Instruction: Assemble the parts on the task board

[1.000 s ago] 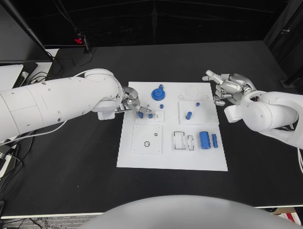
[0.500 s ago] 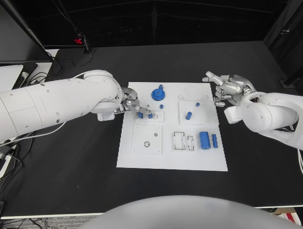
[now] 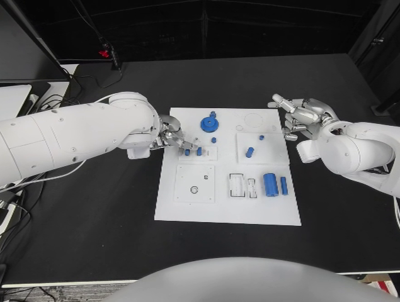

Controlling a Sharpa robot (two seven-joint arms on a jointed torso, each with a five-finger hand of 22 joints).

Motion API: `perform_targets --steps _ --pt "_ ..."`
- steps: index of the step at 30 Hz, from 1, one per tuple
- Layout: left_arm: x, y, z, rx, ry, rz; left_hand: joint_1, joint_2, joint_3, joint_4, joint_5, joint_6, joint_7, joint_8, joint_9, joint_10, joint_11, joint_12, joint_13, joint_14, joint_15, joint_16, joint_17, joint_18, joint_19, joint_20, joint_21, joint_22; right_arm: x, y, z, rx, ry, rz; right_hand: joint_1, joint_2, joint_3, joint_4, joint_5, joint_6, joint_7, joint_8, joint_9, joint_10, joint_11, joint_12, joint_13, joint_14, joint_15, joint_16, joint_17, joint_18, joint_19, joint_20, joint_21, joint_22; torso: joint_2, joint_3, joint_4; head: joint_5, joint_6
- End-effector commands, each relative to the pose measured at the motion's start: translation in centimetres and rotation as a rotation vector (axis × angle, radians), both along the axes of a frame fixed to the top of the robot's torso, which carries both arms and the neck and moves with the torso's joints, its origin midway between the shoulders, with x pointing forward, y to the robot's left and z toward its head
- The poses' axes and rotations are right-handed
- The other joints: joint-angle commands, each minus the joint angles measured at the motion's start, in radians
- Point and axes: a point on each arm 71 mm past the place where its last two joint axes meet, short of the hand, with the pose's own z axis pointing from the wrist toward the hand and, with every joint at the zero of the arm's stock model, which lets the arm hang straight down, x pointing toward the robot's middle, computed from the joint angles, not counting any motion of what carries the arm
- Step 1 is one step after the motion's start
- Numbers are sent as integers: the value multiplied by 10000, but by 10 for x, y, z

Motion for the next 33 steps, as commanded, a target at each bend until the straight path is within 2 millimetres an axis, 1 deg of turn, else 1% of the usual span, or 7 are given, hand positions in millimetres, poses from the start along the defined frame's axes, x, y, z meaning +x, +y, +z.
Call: perform_targets --steps 1,15,21,27,29,32,33 --pt "-1 1 -2 86 64 -41 129 35 -54 3 157 -54 -4 -62 -28 1042 -96 35 2633 1046 -37 9 2634 7 821 -18 -47 2541 0 1 1 -11 -76 31 46 33 -70 9 58 -73 30 57 -5 1058 72 24 2627 1021 64 25 2633 166 -43 -12 -52 1555 0 0 -3 -4 -2" --pt "1 3 1 -527 -411 49 173 18 -117 16 255 -67 5 -74 -59 1042 -92 35 2633 1046 -34 9 2634 -2 849 -20 -23 2553 0 1 1 -14 -93 28 46 33 -70 9 58 -73 30 57 -5 1058 72 24 2627 1021 64 25 2633 166 -43 -12 -52 1555 -5 -6 -5 -34 45" --pt "4 9 16 -2806 -1878 317 97 -161 -387 4 -232 -22 6 -43 -89 1042 -94 35 2633 1046 -13 9 2634 0 842 -9 -29 2550 1 -1 2 -30 -160 -24 46 33 -70 9 58 -73 30 57 -5 1058 72 24 2627 1021 64 25 2633 166 -43 -12 -52 1555 -11 4 12 -53 85" --pt "7 19 34 -5379 -3439 760 254 -457 -911 -5 -371 -721 288 -609 -810 1042 145 35 2633 1046 200 9 2634 65 617 151 -220 2462 2 -1 2 -29 -294 -51 60 45 -72 6 61 -81 32 77 -5 1058 75 24 2627 1021 66 25 2633 158 -17 -10 -24 1568 -1 6 12 -33 143" --pt "7 21 40 -6139 -3930 923 447 -473 -1017 -8 -383 -859 358 -627 -1025 -466 215 -1478 1369 1046 261 9 2634 60 633 211 -205 2470 2 -1 2 -26 -331 -50 61 45 -72 6 61 -81 32 79 -5 1058 75 24 2627 1021 66 25 2633 153 -2 -10 -7 1574 -1 0 8 -28 149" --pt "9 23 47 -7022 -4613 1008 685 -486 -1184 -9 -382 -1383 568 -927 -1531 -4623 411 -6238 -2410 1046 401 9 2634 100 479 323 -329 2413 3 -1 2 -44 -390 -33 61 45 -72 6 61 -81 32 79 -5 1058 75 24 2627 1021 66 25 2633 152 1 -10 -3 1576 5 -3 4 -15 194" --pt "9 22 49 -7271 -4859 981 808 -505 -1231 -22 -381 -1505 634 -1021 -1728 -5113 477 -7051 -3104 1046 462 9 2634 111 438 369 -360 2399 3 0 3 -65 -419 -21 61 45 -72 6 61 -81 32 79 -5 1058 75 24 2627 1021 66 25 2633 152 1 -10 -3 1576 7 -4 6 -15 201"
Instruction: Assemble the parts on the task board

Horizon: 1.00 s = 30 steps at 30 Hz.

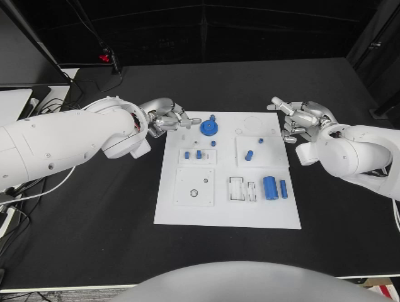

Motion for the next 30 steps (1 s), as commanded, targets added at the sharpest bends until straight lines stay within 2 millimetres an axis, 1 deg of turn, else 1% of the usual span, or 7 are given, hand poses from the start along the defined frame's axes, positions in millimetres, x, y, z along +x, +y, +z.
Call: perform_targets --steps 1,5,9,13,15,19,30 --pt "3 -2 21 -2285 -1877 232 361 -56 -90 -40 4 -349 164 -266 -443 -1367 170 -1980 -1508 1050 193 8 2634 136 343 166 -142 2363 1 1 3 -56 -315 38 61 45 -72 6 61 -82 31 30 -5 1058 75 24 2626 1021 66 25 2634 151 1 -10 -3 1576 13 -8 1 9 33" --pt "7 -7 26 -2653 -2716 -49 1650 -504 -61 30 337 -509 509 -811 -1452 -2281 511 -4216 -3815 1050 492 8 2634 106 448 449 -45 2406 2 2 3 -124 -408 106 65 47 -73 6 61 -82 31 35 -5 1058 76 24 2626 1021 67 25 2634 148 12 -10 9 1581 8 -10 -19 19 74" --pt "8 -17 26 -2111 -3683 -743 2799 -1073 184 -151 590 -557 638 -1226 -2111 -2619 682 -4949 -4879 1050 609 8 2634 -39 956 576 370 2600 2 3 3 -133 -443 154 65 47 -74 5 61 -82 31 36 -5 1058 76 24 2626 1021 67 25 2634 147 16 -10 13 1583 9 -8 -23 34 87" --pt "7 -28 21 -944 -4942 -1782 3871 -1622 841 18 429 -86 707 -1729 -2904 -2922 822 -5715 -6092 1050 673 8 2634 -62 1036 680 434 2631 2 4 3 -132 -473 179 68 48 -74 5 61 -82 31 40 -5 1058 76 24 2626 1021 67 25 2634 143 27 -9 26 1588 9 -6 -21 18 109" --pt "7 -34 19 -408 -5468 -2235 4377 -1755 1277 -42 49 91 701 -1963 -3227 -2888 786 -5938 -6539 1050 682 8 2634 -64 1044 675 440 2634 2 5 3 -131 -481 186 71 49 -74 4 61 -82 32 44 -5 1058 77 24 2626 1021 67 25 2634 138 42 -9 44 1595 7 -7 -27 3 113" --pt "6 -45 11 793 -6387 -3195 4865 -1917 1848 -18 -207 677 576 -2431 -3881 -2411 690 -6231 -7408 1050 589 8 2634 -64 1044 602 440 2634 2 5 4 -126 -513 197 74 50 -74 3 61 -82 32 47 -4 1058 77 24 2626 1021 67 25 2634 138 42 -9 43 1595 13 -3 -26 -11 110" --pt "3 -72 -16 3295 -7411 -5356 5155 -2060 2664 -30 -1306 2044 246 -3645 -5183 -1556 405 -6923 -9231 1050 197 8 2634 -64 1044 280 440 2634 3 8 5 -77 -690 268 76 49 -79 4 56 -85 32 54 -5 1058 78 24 2626 1021 68 25 2634 112 121 -8 137 1631 22 -3 -25 1 84"
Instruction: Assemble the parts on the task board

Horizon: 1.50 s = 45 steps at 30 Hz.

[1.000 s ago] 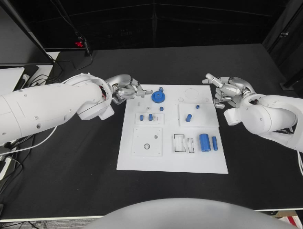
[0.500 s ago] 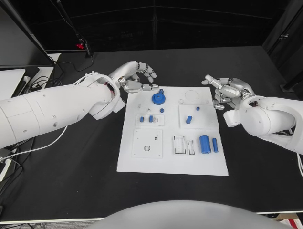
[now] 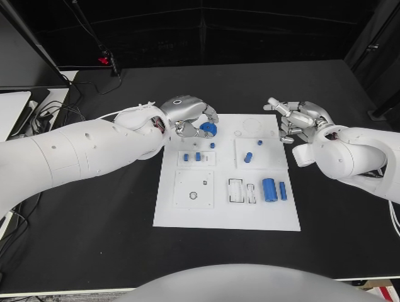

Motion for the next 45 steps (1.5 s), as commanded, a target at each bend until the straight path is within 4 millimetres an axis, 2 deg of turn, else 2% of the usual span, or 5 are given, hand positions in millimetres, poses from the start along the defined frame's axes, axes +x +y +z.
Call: perform_targets --steps 1,5,8,27,45 --pt "-5 -8 -8 1482 -951 -988 214 37 183 -20 -345 175 -1 -209 -185 9 -7 -147 -280 1049 -156 9 2635 -67 1029 -148 31 2627 1 2 2 15 -268 68 77 49 -80 5 55 -85 32 55 -4 1058 78 24 2626 1021 68 25 2634 98 163 -4 127 1652 -1 7 9 25 -26" --pt "-5 -12 -15 1818 -1006 -1149 308 40 329 -14 -551 313 -58 -374 -337 95 -59 -188 -497 1049 -223 9 2635 -67 1029 -215 31 2627 1 3 2 8 -289 102 109 62 -119 10 37 -126 34 135 -9 1058 78 24 2626 1021 69 25 2634 -65 676 -1 733 1890 3 7 5 20 -19" --pt "-6 -14 -19 2075 -1102 -1284 204 35 393 -12 -849 440 -155 -535 -483 69 -151 -252 -717 1049 -322 9 2635 -21 890 -294 -102 2566 1 3 2 -23 -305 115 125 71 -148 12 32 -159 34 185 -14 1058 77 24 2626 1021 69 25 2634 -120 851 0 941 1971 -9 4 23 0 -32" --pt "-5 -24 -28 3068 -1485 -1699 726 59 1010 -14 -898 1125 -277 -759 -764 584 -270 -292 -1245 1049 -434 9 2635 -67 1029 -413 31 2627 2 3 2 -60 -285 129 144 89 -183 13 35 -197 34 251 -18 1058 78 24 2626 1021 71 25 2634 -162 992 0 1110 2035 -14 4 17 2 -14" --pt "-2 -29 -32 3616 -1408 -1631 983 130 1474 -8 -937 1431 -331 -866 -871 684 -302 -500 -1295 1049 -444 9 2635 -67 1029 -446 31 2627 2 4 1 -62 -246 139 151 104 -184 13 41 -198 36 270 -18 1058 82 24 2626 1021 73 25 2634 -142 934 1 1041 2008 -15 6 19 -17 -62"
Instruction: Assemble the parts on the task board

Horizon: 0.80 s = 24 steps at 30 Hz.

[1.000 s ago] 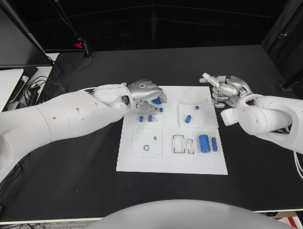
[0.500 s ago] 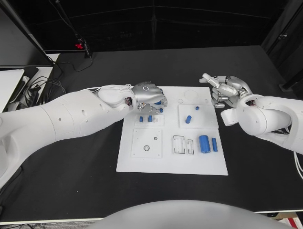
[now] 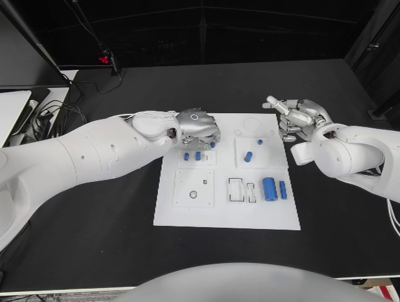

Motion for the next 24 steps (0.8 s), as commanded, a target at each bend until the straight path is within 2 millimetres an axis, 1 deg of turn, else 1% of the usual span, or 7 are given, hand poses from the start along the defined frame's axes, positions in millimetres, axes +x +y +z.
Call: perform_targets --steps 1,6,9,11,15,21,24 --pt "1 -1 -2 432 -57 -21 76 -12 77 17 -42 93 15 -64 -15 79 -15 -67 -14 1051 -95 9 2635 -67 1044 -75 44 2631 0 1 1 7 -85 71 68 21 -66 -20 41 -77 15 59 -11 1058 82 24 2623 1021 73 25 2634 -143 -49 14 -35 2008 2 0 0 -5 -10" --pt "1 -1 -3 548 -77 -59 85 -16 112 20 -60 117 5 -74 -25 85 -23 -89 -17 1051 -98 9 2635 -67 1044 -76 44 2631 0 2 1 10 -79 80 71 27 -65 -20 42 -77 16 64 -11 1058 83 24 2623 1021 74 25 2634 -139 -59 14 -47 2004 -1 -2 -11 -13 -27" --pt "0 -1 -3 563 -83 -88 56 1 163 37 -74 142 4 -99 -43 57 -21 -139 -21 1051 -103 9 2635 -67 1044 -79 44 2631 0 1 1 6 -76 72 73 29 -65 -21 44 -77 16 67 -10 1058 83 24 2623 1021 74 25 2634 -134 -74 14 -65 1997 1 3 4 -27 -39" --pt "0 -1 -3 566 -88 -94 42 14 188 40 -76 145 3 -114 -53 44 -22 -160 -22 1051 -105 9 2635 -67 1044 -80 44 2631 0 1 1 5 -74 71 74 30 -65 -21 44 -77 16 68 -10 1058 84 24 2623 1021 74 25 2634 -130 -84 14 -77 1992 0 -2 3 -42 -57" --pt "1 -1 -3 580 -94 -74 2 54 248 46 -78 142 8 -152 -77 27 -19 -201 -21 1051 -107 9 2635 -67 1044 -82 44 2631 0 1 1 3 -71 67 74 30 -65 -21 44 -77 16 68 -10 1058 84 24 2623 1021 74 25 2634 -130 -84 14 -77 1992 3 1 2 -34 -52" --pt "1 -2 -4 661 -23 -32 -45 110 319 47 -86 164 21 -181 -99 54 -10 -224 -15 1051 -100 9 2635 -67 1044 -84 44 2631 1 2 1 2 -70 67 78 35 -65 -22 47 -77 17 74 -10 1058 85 24 2623 1021 75 25 2634 -120 -113 15 -112 1979 7 -4 4 -34 -61" --pt "1 -3 -5 694 22 -13 -87 152 388 44 -95 242 12 -182 -109 137 -17 -221 -8 1051 -98 9 2635 -67 1044 -84 44 2631 1 2 1 4 -68 72 78 35 -65 -22 47 -77 17 74 -10 1058 85 24 2623 1021 75 25 2634 -120 -113 15 -112 1979 2 -7 -4 -35 -72"
